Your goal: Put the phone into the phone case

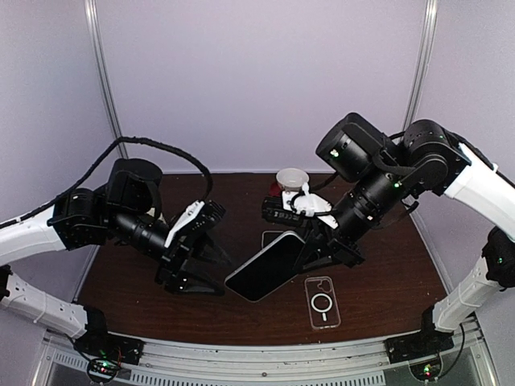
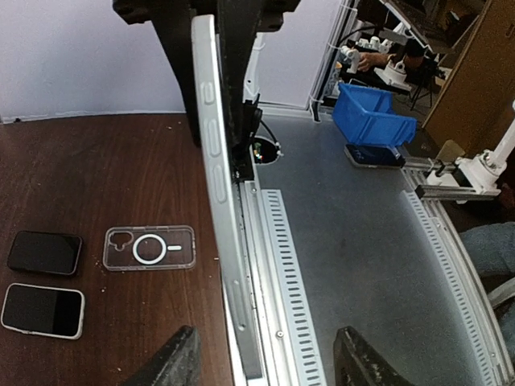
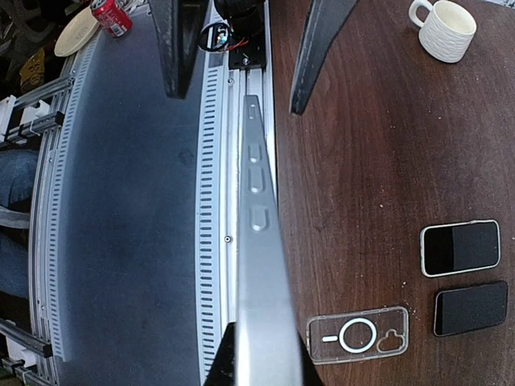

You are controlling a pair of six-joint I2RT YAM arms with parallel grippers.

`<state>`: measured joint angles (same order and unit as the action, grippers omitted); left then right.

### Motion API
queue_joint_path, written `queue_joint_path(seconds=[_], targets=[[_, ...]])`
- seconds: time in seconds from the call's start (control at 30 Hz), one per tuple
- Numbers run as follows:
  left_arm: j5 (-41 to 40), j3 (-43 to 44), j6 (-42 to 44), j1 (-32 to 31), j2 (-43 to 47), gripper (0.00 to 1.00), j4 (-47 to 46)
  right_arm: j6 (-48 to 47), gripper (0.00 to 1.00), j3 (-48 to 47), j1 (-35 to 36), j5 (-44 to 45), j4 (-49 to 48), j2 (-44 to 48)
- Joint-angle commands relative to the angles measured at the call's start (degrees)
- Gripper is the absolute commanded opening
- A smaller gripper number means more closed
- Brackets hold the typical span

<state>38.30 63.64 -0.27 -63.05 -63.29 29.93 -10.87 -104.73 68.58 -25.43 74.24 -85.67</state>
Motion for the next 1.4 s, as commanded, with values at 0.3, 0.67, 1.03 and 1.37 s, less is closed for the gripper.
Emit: queue_joint_path(seconds=[0.3,0.67,1.03,1.37], targets=[[-6.63,-1.93,-1.09,-4.11,-4.31,0.33,-11.9,-3.55,0.0,-4.86,0.99,0.27,0.72,-1.19],[-12.24,-7.08,-2.37,-5.93,-0.58,0.0,-19.19,0.41,0.21,-4.52,1.08,7.88,-2.23,-0.64],[-50.55,-17.51,1.33,-10.57,2.27,0.0,-49.65,36.44,0.72,37.84,6.32,46.61,-70.22,19.71],[-57.41,-17.12,1.45,-11.7,-2.13,0.0,-56.39,35.19,0.99,31.48,13.44,59.91,-79.46,5.85]])
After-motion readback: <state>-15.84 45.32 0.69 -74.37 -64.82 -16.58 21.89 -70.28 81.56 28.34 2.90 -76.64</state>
